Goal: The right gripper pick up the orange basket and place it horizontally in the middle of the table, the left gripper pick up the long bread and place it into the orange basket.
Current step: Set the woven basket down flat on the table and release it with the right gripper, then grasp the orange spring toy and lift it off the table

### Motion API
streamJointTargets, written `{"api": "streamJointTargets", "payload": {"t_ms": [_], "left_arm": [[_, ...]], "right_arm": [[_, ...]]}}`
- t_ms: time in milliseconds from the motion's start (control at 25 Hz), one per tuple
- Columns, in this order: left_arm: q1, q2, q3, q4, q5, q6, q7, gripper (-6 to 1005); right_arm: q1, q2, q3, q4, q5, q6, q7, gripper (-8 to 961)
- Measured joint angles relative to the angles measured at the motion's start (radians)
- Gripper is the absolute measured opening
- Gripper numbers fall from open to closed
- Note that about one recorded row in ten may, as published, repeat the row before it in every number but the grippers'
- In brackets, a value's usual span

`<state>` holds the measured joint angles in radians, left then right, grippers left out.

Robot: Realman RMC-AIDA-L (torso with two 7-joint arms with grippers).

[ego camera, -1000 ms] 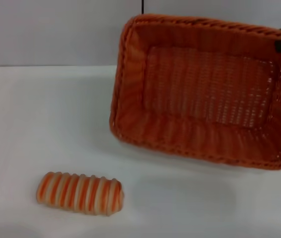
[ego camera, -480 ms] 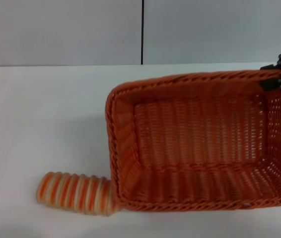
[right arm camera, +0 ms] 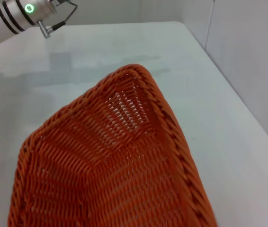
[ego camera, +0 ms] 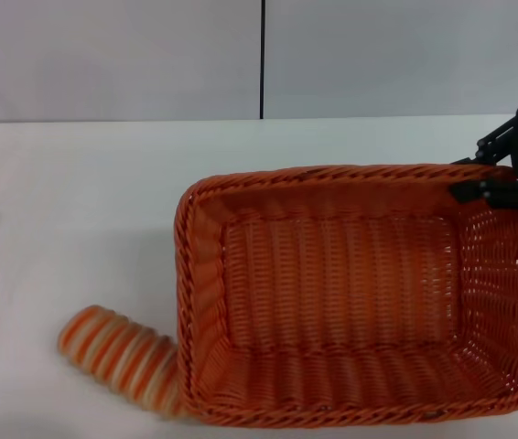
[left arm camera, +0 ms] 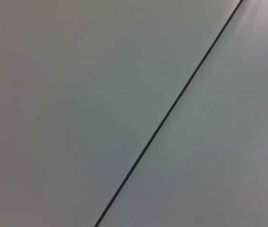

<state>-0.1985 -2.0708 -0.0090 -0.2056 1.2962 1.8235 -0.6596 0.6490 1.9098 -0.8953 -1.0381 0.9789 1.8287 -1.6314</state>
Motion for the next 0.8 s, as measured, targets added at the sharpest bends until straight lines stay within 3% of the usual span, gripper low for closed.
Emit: {"api": "streamJointTargets", "payload": {"t_ms": [240,560,800], "left_arm": [[-0.002,0.0,0.0,0.0,0.0,-0.004,0.0,833],[-0.003,0.0,0.01,-0.001,0.0,-0.005,0.0,833],[-0.003,0.0,0.011,0.002,0.001,-0.008,0.0,833]], "right_arm": [[0.023,0.003,-0.001,0.049,-0.005,-0.046,-0.012,168],[0.015,0.017,0.025,0.047,-0.001,-0.128,-0.006,290],[-0.003,0.022,0.209,0.056,0.025,-0.203,-0.064,451]]}}
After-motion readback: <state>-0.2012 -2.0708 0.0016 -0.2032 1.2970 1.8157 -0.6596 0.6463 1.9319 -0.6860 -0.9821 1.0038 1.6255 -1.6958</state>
